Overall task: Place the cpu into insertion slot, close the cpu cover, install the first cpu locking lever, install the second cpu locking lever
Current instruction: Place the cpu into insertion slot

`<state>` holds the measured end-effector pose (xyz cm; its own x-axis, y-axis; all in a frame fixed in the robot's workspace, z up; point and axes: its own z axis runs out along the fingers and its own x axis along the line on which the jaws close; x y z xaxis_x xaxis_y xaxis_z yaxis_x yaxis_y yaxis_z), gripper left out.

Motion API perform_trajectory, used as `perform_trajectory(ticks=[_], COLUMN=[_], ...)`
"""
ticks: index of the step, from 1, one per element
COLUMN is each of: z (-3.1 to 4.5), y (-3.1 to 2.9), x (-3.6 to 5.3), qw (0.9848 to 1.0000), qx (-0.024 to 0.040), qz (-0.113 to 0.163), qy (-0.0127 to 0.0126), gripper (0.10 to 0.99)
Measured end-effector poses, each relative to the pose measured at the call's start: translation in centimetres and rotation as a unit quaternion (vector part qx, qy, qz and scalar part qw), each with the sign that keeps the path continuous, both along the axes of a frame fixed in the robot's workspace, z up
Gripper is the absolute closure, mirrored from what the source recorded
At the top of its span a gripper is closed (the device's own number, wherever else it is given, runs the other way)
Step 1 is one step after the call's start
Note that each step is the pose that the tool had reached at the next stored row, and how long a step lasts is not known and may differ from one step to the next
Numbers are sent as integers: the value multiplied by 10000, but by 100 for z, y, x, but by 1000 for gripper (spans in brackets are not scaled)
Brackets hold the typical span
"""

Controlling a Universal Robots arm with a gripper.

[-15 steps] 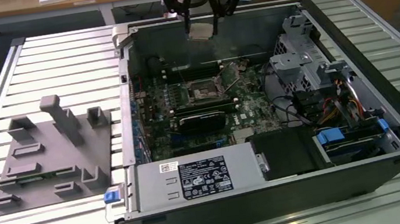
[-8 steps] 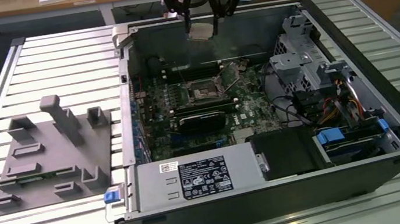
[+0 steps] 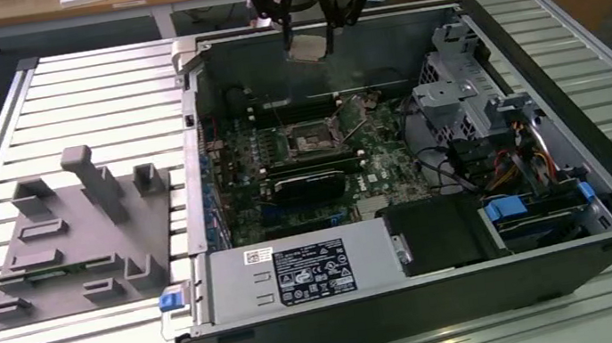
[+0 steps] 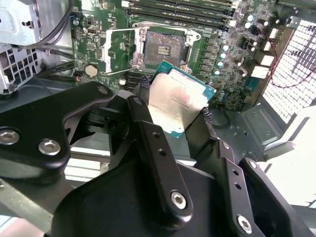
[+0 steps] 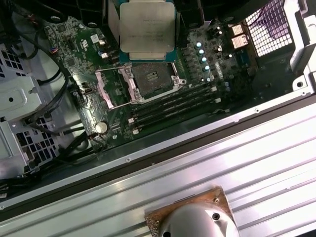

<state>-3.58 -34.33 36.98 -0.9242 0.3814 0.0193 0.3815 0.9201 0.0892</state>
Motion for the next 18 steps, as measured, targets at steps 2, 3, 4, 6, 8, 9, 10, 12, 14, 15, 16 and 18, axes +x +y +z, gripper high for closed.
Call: perform_trajectory(ticks=[2, 3, 4, 6, 8, 9, 10, 12, 14, 15, 16, 18], z=[0, 0, -1, -1, -1, -1, -1, -1, -2, -2, -2, -2], y=[0, 0, 0, 0, 0, 0, 0, 0, 0, 0, 0, 0], x=[0, 0, 0, 0, 0, 0, 0, 0, 0, 0, 0, 0], qw=[10000, 10000, 10000, 9999, 9998, 9998, 9997, 9996, 9994, 9993, 9992, 9990], qx=[0, 0, 0, 0, 0, 0, 0, 0, 0, 0, 0, 0], qz=[-45, -69, -94, -147, -196, -221, -248, -299, -353, -378, -404, -453], qy=[0, 0, 0, 0, 0, 0, 0, 0, 0, 0, 0, 0], gripper=[549, 549, 549, 549, 549, 549, 549, 549, 549, 549, 549, 549])
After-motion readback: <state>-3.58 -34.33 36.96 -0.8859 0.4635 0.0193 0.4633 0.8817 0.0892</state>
